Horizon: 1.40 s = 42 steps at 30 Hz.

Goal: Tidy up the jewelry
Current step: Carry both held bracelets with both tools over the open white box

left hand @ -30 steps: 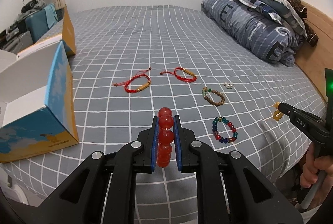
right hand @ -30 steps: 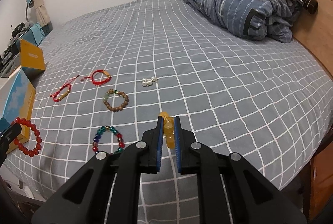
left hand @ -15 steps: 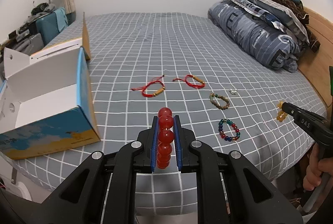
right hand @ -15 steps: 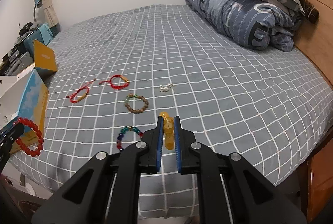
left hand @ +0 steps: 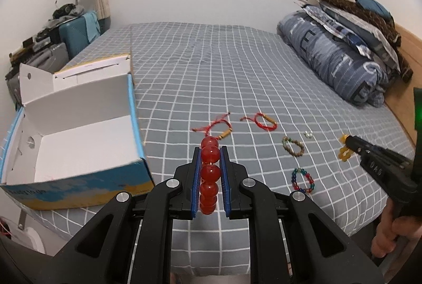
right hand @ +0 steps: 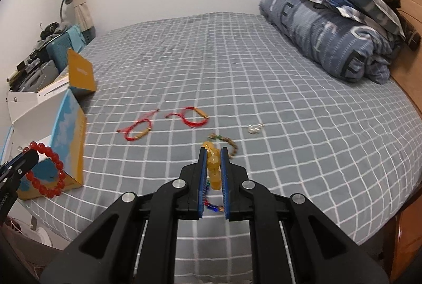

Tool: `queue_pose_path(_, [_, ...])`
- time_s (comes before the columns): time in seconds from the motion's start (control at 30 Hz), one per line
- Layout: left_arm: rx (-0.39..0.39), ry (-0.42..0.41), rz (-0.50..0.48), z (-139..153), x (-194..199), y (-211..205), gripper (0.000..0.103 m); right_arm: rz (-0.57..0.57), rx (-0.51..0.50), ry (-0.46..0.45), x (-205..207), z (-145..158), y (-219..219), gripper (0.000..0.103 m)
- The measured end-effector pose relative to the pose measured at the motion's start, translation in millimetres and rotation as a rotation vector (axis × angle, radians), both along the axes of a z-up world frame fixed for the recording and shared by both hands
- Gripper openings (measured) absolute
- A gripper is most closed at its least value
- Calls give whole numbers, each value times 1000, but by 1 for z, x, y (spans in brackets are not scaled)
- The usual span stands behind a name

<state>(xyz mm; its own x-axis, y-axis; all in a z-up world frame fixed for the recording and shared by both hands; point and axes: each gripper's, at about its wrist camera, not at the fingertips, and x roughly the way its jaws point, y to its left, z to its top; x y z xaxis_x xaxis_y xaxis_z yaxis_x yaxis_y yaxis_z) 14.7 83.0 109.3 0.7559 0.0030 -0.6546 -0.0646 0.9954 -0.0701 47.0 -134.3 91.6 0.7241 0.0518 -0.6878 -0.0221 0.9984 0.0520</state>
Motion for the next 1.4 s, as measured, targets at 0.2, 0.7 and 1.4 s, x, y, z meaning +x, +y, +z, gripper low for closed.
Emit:
queue_pose_path(0.2, [1, -11, 50, 14, 7, 33, 13, 60, -7, -23, 14, 15, 46, 9])
queue_pose_path(0.7, [10, -13, 250, 32, 11, 154, 13, 270, -2, -50, 47, 36, 204, 9])
queue_pose_path(1.4, [16, 128, 420, -13, 1, 279, 13, 437, -11, 67, 55, -17, 365, 9])
